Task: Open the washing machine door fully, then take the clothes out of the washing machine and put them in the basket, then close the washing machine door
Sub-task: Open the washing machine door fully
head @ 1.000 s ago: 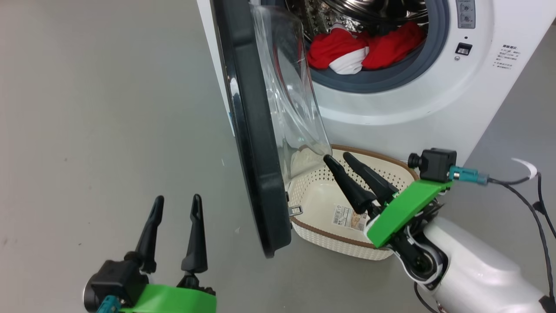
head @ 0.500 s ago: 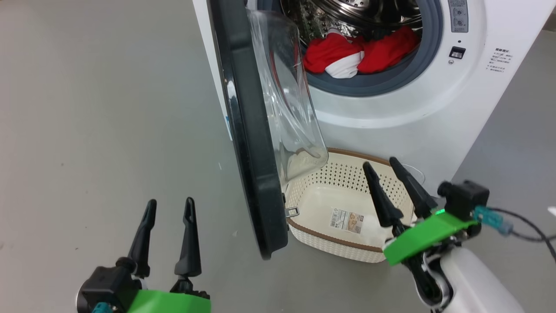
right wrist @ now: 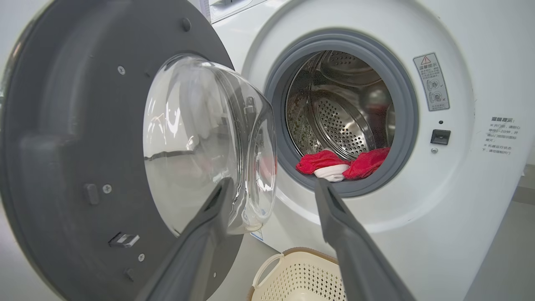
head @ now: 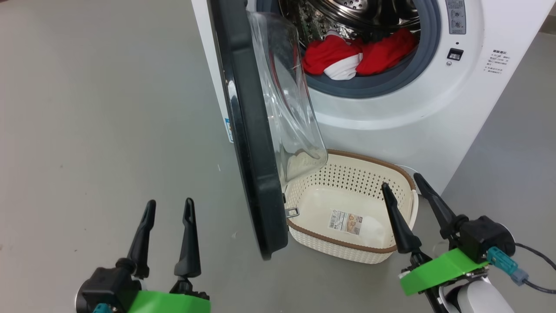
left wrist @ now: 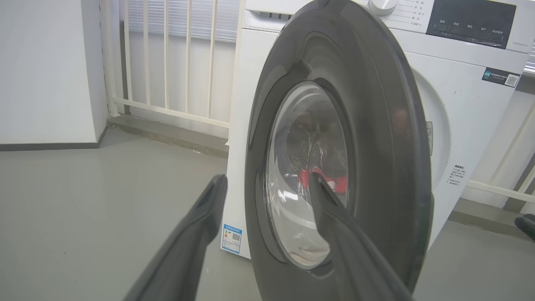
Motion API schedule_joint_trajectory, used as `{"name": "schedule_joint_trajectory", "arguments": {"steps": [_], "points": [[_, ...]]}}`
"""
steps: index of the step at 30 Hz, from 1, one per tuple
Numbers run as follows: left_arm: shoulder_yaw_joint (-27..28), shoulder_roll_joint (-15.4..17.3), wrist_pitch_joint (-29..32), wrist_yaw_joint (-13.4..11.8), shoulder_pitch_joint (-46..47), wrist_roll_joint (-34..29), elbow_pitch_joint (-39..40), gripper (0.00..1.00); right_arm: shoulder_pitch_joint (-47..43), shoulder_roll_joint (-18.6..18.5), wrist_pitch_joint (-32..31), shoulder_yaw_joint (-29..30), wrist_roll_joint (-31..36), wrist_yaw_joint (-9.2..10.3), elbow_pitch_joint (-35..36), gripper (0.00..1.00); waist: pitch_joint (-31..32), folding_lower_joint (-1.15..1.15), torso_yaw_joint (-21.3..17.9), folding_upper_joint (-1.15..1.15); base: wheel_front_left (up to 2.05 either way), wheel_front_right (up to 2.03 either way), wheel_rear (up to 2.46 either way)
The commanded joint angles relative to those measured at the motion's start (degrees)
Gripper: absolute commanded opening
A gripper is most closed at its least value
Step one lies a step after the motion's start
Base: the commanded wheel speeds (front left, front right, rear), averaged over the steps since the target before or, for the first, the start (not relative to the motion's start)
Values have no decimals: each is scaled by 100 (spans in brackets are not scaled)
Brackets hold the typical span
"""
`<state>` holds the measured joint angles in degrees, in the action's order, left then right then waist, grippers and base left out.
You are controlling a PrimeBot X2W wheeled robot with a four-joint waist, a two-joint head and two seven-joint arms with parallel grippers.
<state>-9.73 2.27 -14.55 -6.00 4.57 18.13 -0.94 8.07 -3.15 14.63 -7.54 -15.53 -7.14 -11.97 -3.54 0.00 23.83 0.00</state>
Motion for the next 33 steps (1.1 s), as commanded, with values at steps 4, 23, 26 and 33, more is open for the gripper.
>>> {"name": "schedule_joint_trajectory", "arguments": {"steps": [4,23,26,33], "points": [[178,62,-45,18,32,-43,154,100,-178,26,37,-17,149,-35,295,100,-3,0,-1,0,0,0,0],[81,61,-45,30,104,-232,162,0,-308,27,37,-85,-24,-35,258,100,37,0,-67,0,0,0,0],[97,61,-45,29,150,-284,295,0,-308,27,37,-76,-29,-35,252,100,42,0,-74,0,0,0,0],[24,61,-45,97,377,-472,1149,0,-322,27,37,-95,-78,-35,242,100,77,0,-117,0,0,0,0]]}}
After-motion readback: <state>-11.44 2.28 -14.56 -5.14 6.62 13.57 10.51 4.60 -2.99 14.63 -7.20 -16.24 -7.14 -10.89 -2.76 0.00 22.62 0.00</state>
